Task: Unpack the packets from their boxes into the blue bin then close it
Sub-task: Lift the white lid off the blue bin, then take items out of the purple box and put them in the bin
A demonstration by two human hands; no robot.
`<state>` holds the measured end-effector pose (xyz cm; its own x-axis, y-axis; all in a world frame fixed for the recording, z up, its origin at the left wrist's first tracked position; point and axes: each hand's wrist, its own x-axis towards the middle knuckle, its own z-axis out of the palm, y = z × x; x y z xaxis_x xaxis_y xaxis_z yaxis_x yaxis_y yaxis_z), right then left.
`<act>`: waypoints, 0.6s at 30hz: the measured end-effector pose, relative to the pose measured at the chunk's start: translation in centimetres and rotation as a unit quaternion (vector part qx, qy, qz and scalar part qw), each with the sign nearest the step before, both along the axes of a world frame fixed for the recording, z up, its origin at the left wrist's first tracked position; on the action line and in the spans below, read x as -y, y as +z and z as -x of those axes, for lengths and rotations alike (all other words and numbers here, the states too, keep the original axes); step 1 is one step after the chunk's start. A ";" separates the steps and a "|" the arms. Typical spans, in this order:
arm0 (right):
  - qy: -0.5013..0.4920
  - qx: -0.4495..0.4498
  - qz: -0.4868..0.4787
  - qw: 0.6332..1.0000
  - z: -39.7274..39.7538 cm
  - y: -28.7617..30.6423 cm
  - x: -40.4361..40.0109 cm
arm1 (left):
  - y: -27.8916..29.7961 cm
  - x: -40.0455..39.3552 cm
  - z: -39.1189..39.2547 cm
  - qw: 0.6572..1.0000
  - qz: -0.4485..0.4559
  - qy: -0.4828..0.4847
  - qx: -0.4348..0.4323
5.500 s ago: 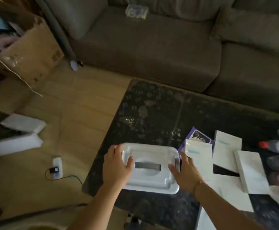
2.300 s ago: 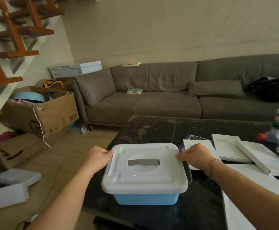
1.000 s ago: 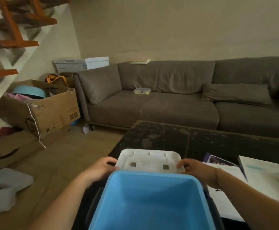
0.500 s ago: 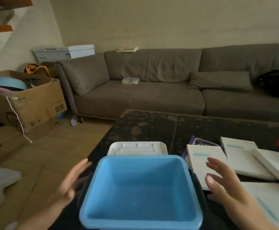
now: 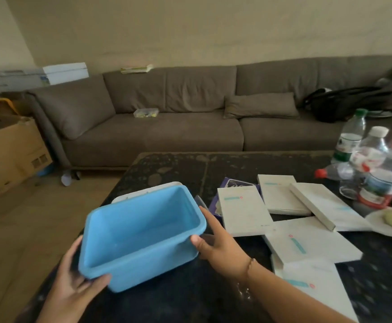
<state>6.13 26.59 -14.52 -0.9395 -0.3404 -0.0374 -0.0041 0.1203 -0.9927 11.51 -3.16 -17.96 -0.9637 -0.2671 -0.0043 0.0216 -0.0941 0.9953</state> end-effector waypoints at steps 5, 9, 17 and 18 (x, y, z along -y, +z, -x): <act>-0.139 -0.095 -0.249 0.954 0.2 0.1 -3.1 | 2.5 -4.4 -0.2 0.963 0.048 0.256 -0.072; -0.087 -0.123 -0.563 0.813 1.6 -1.3 -8.8 | -0.5 -5.7 5.5 0.805 0.182 0.542 -0.160; -0.032 -0.149 -0.622 0.768 4.6 -1.0 -9.9 | 2.4 -22.8 2.1 0.799 0.391 -0.024 -0.456; -0.049 -0.189 -0.631 0.751 4.8 -0.5 -10.7 | 1.5 -23.2 3.6 0.820 0.395 -0.056 -0.410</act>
<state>1.35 37.30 -15.06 -0.9824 -0.1868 0.0030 -0.1869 0.9822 -0.0188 7.95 20.09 -16.46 -0.5747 0.2156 0.7895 0.7496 0.5257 0.4021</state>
